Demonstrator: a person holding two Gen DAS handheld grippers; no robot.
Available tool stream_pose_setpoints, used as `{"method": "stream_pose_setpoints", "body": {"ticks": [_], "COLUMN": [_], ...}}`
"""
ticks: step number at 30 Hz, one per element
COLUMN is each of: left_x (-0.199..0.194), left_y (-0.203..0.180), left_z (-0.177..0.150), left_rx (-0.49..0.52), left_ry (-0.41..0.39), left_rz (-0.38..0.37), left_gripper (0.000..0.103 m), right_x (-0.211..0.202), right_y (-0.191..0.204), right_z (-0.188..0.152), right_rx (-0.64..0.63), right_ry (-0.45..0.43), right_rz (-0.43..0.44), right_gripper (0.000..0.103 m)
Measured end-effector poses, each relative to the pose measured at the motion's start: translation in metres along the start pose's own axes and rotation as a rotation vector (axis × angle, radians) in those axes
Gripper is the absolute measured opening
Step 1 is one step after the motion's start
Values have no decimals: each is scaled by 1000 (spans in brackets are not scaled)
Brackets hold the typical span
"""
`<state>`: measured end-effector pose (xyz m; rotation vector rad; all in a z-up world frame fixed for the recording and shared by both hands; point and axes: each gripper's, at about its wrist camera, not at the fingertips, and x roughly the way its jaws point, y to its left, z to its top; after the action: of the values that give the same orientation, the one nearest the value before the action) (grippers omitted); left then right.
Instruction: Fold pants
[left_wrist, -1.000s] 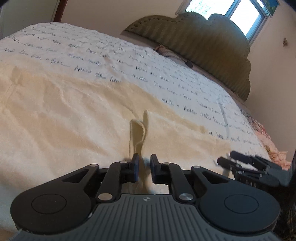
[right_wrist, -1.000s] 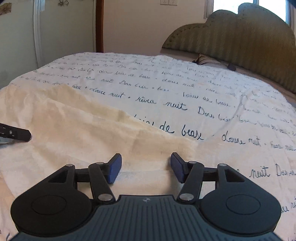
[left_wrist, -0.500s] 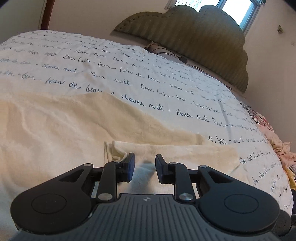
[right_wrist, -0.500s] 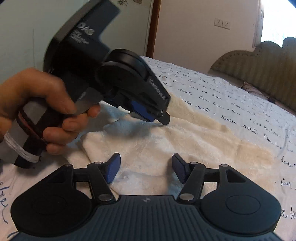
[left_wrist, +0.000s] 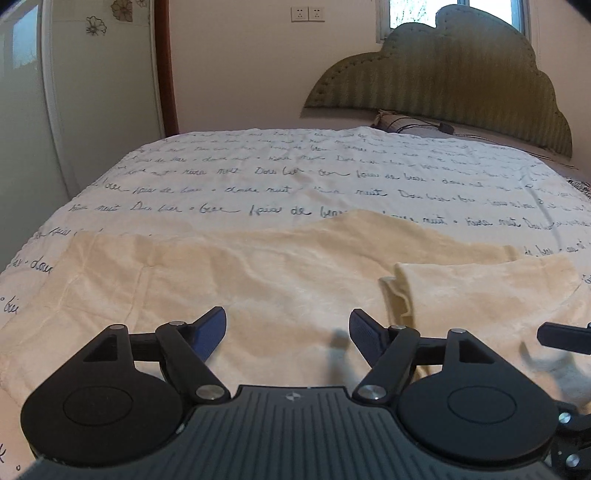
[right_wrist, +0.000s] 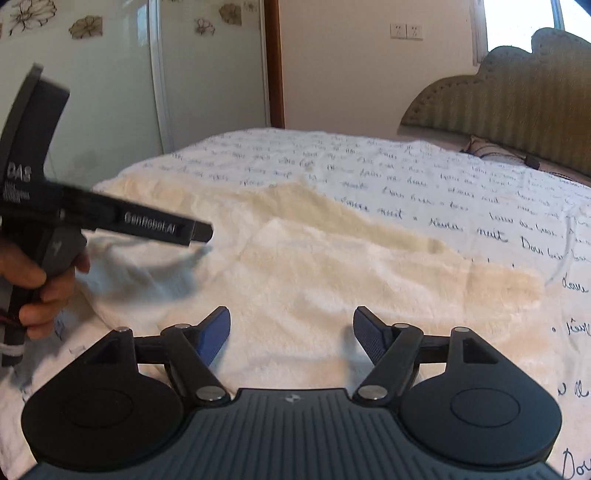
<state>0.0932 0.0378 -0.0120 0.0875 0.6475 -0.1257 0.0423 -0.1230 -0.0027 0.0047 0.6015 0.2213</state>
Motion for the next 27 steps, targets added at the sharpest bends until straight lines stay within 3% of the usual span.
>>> {"method": "stream_pose_setpoints", "body": {"ticks": [7, 10, 16, 20, 25, 27], "left_x": [-9, -11, -12, -13, -12, -9], "left_y": [21, 28, 41, 46, 54, 57], "left_z": [-8, -12, -18, -24, -31, -34], "left_rx": [-19, -30, -45, -18, -19, -27], "left_ry": [2, 8, 18, 8, -5, -17], "left_rz": [37, 48, 75, 114, 131, 127], "left_gripper": [77, 77, 78, 89, 98, 100], "right_x": [14, 8, 1, 13, 41, 40], "right_y": [15, 15, 43, 58, 57, 54], "right_z": [-7, -4, 9, 13, -3, -11], "right_rx": [-44, -19, -98, -122, -92, -62], "right_ry": [67, 45, -2, 10, 102, 63], "right_rz": [-1, -17, -8, 1, -41, -55], "right_gripper": [76, 76, 78, 81, 96, 102]}}
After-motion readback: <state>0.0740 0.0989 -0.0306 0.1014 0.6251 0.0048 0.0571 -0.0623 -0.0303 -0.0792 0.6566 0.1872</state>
